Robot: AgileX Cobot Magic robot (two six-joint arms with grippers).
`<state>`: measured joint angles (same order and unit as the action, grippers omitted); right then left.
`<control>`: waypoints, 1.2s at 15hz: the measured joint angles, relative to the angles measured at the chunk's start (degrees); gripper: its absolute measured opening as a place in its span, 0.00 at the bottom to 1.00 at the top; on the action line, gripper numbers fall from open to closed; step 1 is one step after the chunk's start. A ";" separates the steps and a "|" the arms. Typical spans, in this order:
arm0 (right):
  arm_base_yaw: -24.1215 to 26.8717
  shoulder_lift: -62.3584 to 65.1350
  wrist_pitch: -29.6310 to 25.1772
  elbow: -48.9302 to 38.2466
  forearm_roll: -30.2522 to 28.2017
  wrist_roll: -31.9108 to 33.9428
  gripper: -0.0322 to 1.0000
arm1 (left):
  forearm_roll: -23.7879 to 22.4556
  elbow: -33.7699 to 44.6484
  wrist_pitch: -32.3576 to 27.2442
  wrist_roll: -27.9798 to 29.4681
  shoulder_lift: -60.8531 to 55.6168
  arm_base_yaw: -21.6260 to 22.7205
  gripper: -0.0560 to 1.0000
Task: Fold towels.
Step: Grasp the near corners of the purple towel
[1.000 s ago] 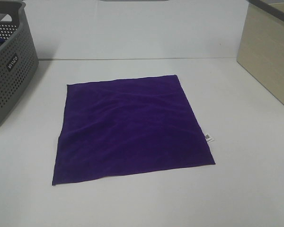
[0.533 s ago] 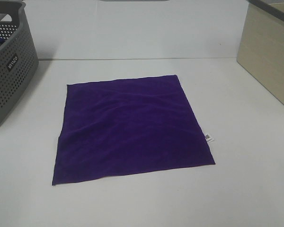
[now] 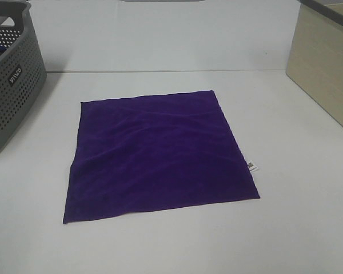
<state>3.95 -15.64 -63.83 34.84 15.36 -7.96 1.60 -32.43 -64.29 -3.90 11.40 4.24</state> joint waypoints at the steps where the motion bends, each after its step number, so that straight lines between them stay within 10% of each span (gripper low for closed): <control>1: 0.00 -7.33 -0.34 2.81 0.92 1.49 0.99 | 1.15 -1.89 -1.38 0.40 7.85 0.00 0.99; 4: 0.00 -34.03 0.06 11.86 4.01 -2.06 0.99 | 7.96 -6.07 -1.78 -5.10 30.08 0.00 0.99; 9: 0.00 -68.30 1.20 14.73 30.48 -32.49 0.99 | 30.71 -5.96 14.38 -20.11 54.37 0.00 0.99; 13: 0.00 -82.85 -0.92 15.30 32.54 -42.40 0.99 | 46.75 -5.73 17.48 -36.55 72.08 0.00 0.99; 18: 0.06 -91.27 -1.15 24.47 33.12 -43.37 0.98 | 54.09 -5.56 20.00 -45.03 83.19 0.00 0.99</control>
<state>4.01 -106.91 -64.97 59.30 48.47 -51.34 55.69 -37.99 -44.29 -48.93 94.60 4.24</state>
